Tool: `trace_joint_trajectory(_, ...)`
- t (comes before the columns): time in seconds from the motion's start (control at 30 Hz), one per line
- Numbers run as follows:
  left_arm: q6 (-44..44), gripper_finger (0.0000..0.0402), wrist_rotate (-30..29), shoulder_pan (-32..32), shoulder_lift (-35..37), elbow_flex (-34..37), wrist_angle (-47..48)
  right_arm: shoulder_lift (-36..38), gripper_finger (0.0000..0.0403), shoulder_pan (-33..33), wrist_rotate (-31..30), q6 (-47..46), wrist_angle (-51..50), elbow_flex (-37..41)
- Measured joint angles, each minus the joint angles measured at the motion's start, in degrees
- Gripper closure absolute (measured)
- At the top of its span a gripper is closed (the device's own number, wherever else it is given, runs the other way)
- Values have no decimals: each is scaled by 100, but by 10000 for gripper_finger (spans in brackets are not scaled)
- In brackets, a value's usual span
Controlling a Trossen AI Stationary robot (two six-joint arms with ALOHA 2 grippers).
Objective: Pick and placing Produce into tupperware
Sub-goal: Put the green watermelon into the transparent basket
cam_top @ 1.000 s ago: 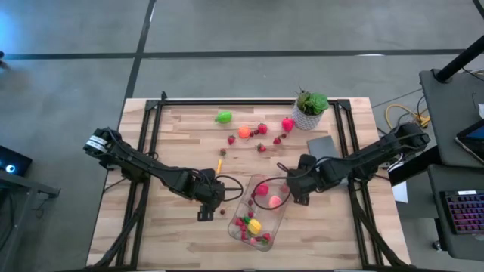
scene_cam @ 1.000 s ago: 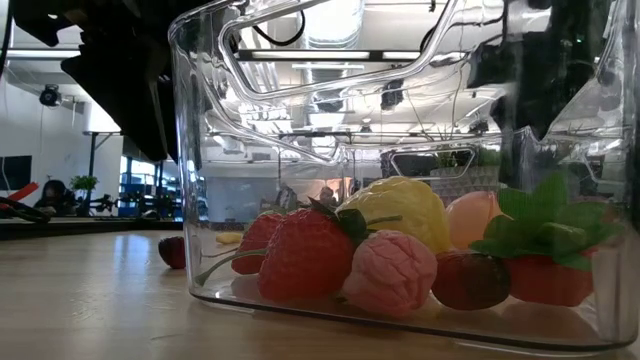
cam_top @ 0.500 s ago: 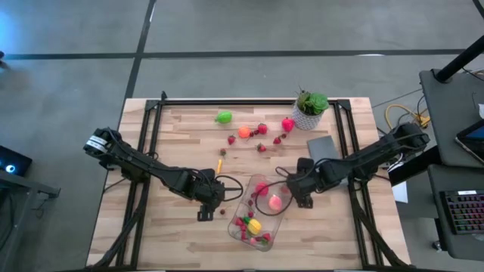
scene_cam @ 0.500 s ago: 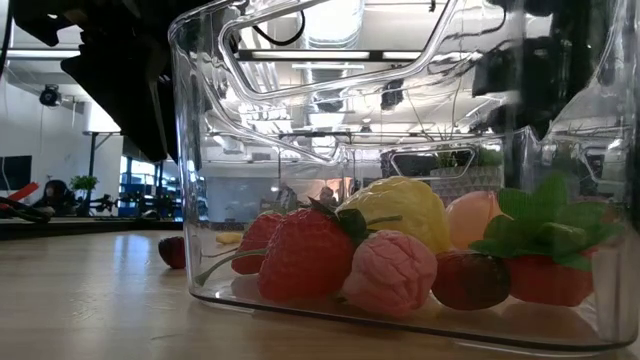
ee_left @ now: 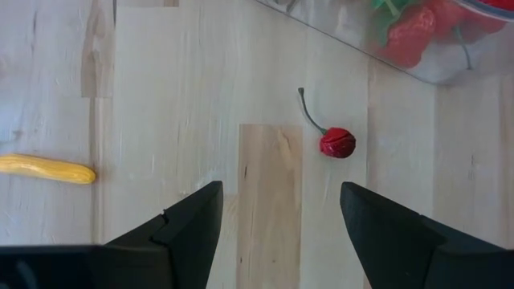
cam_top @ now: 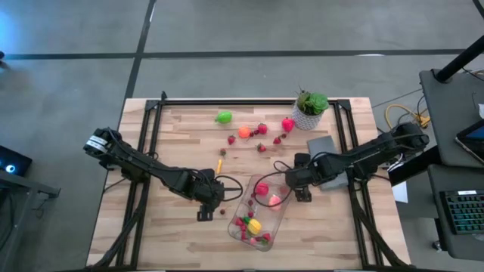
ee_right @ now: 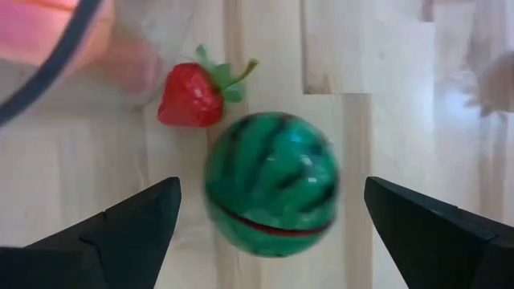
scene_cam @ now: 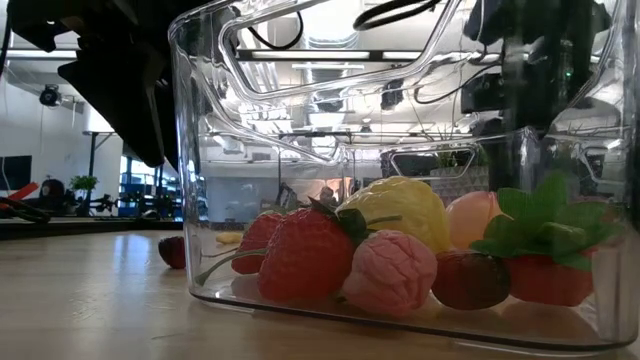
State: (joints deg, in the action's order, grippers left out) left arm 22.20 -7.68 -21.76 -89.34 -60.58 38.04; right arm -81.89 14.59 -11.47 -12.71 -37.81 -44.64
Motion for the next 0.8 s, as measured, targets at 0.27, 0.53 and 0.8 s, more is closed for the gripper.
trace_joint_trajectory(0.27,2,164,-4,0,0,24,7,-346,17,0,-39,129,317,30)
trace_joint_trajectory(0.53,4,164,-4,0,0,50,9,-759,18,2,-79,-19,153,-26)
trace_joint_trajectory(0.8,3,164,-8,0,0,82,-1,-633,60,0,-205,-309,41,-27)
